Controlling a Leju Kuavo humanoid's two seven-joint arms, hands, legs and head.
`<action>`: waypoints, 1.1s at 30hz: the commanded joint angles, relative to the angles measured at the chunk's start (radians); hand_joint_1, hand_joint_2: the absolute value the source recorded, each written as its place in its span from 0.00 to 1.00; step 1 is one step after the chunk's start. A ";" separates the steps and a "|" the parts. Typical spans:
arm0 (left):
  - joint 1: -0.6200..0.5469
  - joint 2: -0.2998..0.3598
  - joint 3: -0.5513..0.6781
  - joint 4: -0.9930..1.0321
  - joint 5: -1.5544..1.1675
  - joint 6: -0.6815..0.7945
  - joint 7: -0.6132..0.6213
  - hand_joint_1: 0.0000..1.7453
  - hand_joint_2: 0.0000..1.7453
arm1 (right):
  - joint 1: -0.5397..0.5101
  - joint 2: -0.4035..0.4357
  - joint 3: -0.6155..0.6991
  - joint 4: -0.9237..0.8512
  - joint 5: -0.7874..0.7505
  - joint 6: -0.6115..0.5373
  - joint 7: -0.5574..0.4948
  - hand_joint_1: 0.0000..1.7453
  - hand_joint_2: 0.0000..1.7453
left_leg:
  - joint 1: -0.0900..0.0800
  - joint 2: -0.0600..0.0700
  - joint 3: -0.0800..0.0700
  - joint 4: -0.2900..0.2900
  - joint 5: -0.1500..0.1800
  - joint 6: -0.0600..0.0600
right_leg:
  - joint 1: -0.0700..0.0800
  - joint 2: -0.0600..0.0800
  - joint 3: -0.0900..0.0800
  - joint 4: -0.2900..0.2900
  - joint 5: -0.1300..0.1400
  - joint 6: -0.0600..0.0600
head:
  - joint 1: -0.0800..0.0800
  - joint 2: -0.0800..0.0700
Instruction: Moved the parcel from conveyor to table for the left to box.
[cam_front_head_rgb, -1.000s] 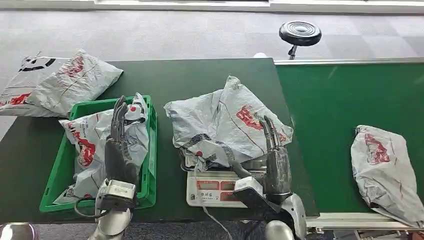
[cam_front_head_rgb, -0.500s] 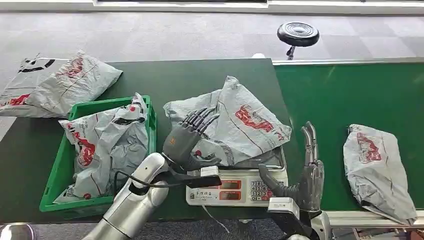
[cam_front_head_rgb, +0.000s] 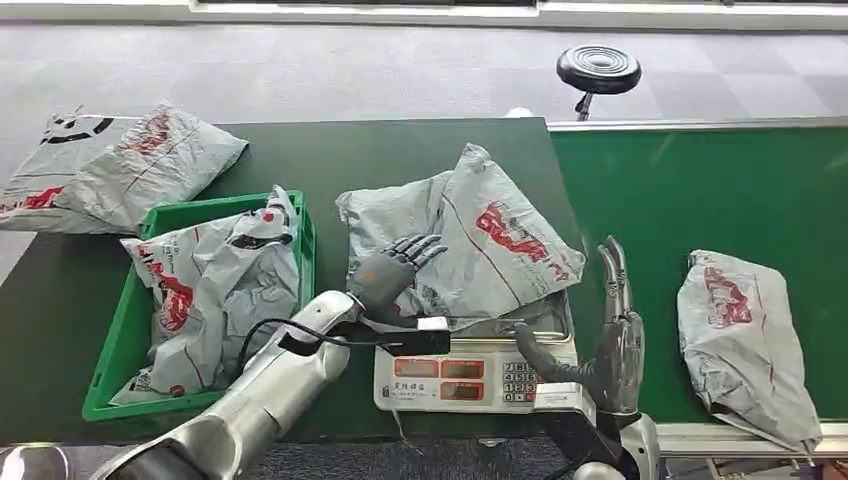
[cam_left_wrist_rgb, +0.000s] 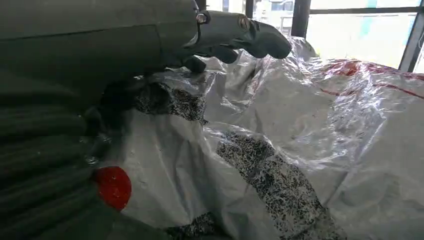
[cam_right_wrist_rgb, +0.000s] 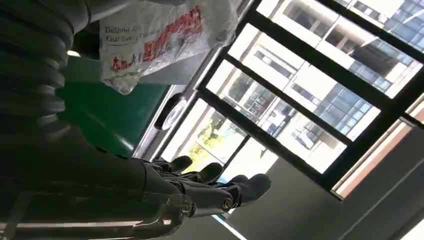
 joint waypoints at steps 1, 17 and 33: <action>-0.044 -0.015 -0.060 0.250 0.001 -0.064 0.020 0.13 1.00 | -0.015 0.023 -0.027 0.003 0.037 0.027 0.030 0.00 1.00 | -0.001 0.001 0.002 -0.003 0.002 0.003 | 0.000 -0.001 0.002 -0.003 0.002 -0.003 | 0.000 0.000; -0.058 0.028 -0.016 0.176 0.017 -0.025 -0.060 1.00 1.00 | 0.055 0.036 -0.074 -0.068 0.063 0.026 0.024 0.00 1.00 | 0.000 0.000 0.007 -0.002 0.004 0.004 | 0.000 -0.002 0.007 -0.001 0.004 -0.002 | 0.000 0.000; 0.138 0.154 -0.060 -0.602 -0.339 0.276 0.135 1.00 1.00 | 0.128 0.058 -0.098 -0.131 0.083 0.005 0.021 0.00 1.00 | 0.000 0.002 -0.005 -0.001 0.003 0.003 | 0.000 0.001 -0.007 0.000 0.003 -0.002 | 0.000 0.000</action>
